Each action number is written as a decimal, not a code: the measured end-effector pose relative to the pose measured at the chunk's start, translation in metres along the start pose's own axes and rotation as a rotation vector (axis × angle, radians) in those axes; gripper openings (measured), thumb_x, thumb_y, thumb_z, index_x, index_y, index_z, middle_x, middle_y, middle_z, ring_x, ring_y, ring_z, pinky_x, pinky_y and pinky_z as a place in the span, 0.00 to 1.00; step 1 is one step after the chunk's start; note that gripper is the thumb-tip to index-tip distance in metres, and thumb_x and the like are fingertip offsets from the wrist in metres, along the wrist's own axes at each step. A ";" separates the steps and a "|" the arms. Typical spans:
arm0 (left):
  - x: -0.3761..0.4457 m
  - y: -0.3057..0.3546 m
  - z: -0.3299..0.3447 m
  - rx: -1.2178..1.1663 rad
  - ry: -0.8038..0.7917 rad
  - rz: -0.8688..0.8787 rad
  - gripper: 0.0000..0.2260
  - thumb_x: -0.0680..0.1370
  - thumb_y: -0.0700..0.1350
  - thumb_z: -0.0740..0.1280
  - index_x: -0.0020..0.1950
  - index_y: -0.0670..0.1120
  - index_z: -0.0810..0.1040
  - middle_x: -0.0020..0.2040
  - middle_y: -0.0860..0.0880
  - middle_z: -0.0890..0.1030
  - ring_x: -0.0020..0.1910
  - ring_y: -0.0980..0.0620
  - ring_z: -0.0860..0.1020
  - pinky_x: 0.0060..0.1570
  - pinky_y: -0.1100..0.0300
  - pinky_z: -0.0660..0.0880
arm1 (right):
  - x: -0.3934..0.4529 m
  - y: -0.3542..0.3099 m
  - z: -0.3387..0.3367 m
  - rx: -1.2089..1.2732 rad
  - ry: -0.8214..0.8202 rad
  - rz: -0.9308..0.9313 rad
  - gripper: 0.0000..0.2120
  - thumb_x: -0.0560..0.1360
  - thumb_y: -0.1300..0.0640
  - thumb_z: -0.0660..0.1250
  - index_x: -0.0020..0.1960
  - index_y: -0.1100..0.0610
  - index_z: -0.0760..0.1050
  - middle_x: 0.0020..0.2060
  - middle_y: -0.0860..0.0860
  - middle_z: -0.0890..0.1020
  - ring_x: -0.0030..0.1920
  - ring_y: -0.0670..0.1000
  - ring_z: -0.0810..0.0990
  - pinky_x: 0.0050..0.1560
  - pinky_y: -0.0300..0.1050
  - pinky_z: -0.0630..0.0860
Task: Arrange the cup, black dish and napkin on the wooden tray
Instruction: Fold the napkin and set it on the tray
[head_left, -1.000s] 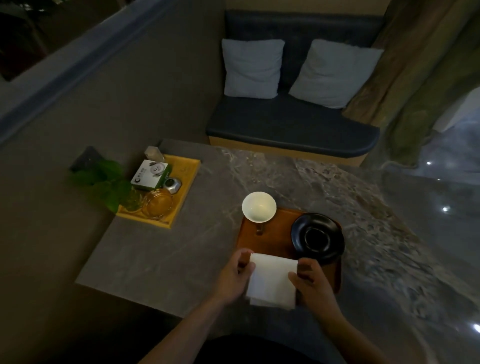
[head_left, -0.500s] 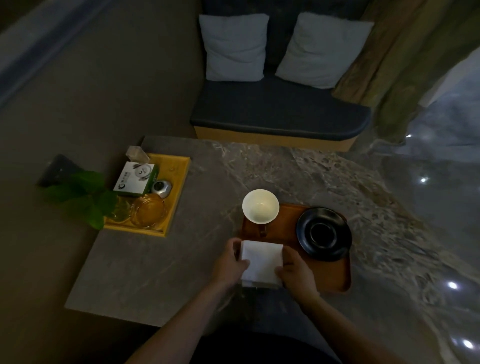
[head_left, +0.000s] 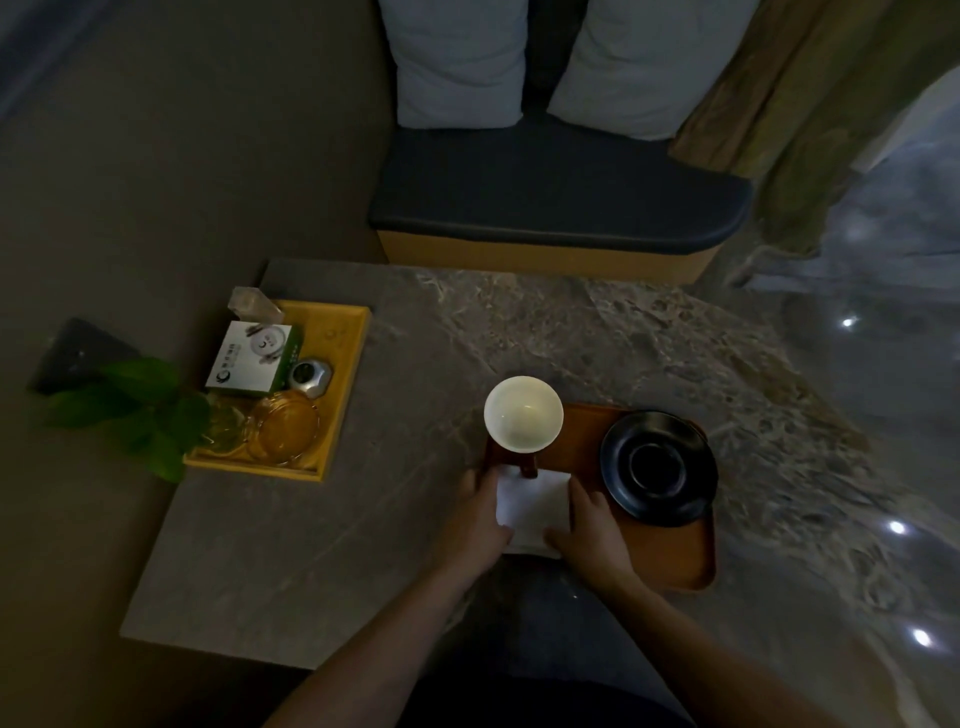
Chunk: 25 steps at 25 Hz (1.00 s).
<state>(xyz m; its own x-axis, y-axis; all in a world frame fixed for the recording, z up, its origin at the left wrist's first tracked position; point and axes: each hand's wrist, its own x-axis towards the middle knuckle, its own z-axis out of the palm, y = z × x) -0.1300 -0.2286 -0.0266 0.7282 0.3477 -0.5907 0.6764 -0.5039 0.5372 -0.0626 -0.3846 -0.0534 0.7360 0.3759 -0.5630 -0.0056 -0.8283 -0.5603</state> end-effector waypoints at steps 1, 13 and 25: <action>-0.001 -0.003 0.002 0.130 0.039 0.059 0.33 0.75 0.46 0.71 0.75 0.57 0.58 0.75 0.49 0.62 0.70 0.48 0.68 0.65 0.48 0.72 | -0.001 0.003 0.000 -0.035 0.007 -0.016 0.40 0.71 0.55 0.72 0.77 0.53 0.54 0.69 0.55 0.68 0.65 0.53 0.71 0.61 0.47 0.73; 0.035 -0.052 -0.026 0.745 -0.028 0.573 0.34 0.68 0.69 0.65 0.71 0.57 0.68 0.77 0.49 0.63 0.78 0.42 0.54 0.73 0.35 0.53 | 0.004 0.012 -0.014 -0.566 -0.081 -0.423 0.42 0.72 0.39 0.68 0.77 0.48 0.48 0.78 0.55 0.49 0.77 0.59 0.48 0.74 0.60 0.57; 0.035 -0.060 -0.021 0.712 -0.064 0.518 0.35 0.68 0.71 0.63 0.73 0.60 0.63 0.79 0.53 0.57 0.78 0.44 0.50 0.75 0.37 0.50 | 0.003 0.013 -0.016 -0.516 -0.098 -0.422 0.42 0.71 0.37 0.68 0.77 0.46 0.50 0.78 0.52 0.52 0.77 0.57 0.51 0.72 0.60 0.62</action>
<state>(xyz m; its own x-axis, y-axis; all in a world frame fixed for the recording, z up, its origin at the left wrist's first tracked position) -0.1433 -0.1697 -0.0670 0.9020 -0.0952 -0.4210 0.0177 -0.9664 0.2564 -0.0495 -0.4008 -0.0523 0.5397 0.7264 -0.4255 0.6109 -0.6857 -0.3958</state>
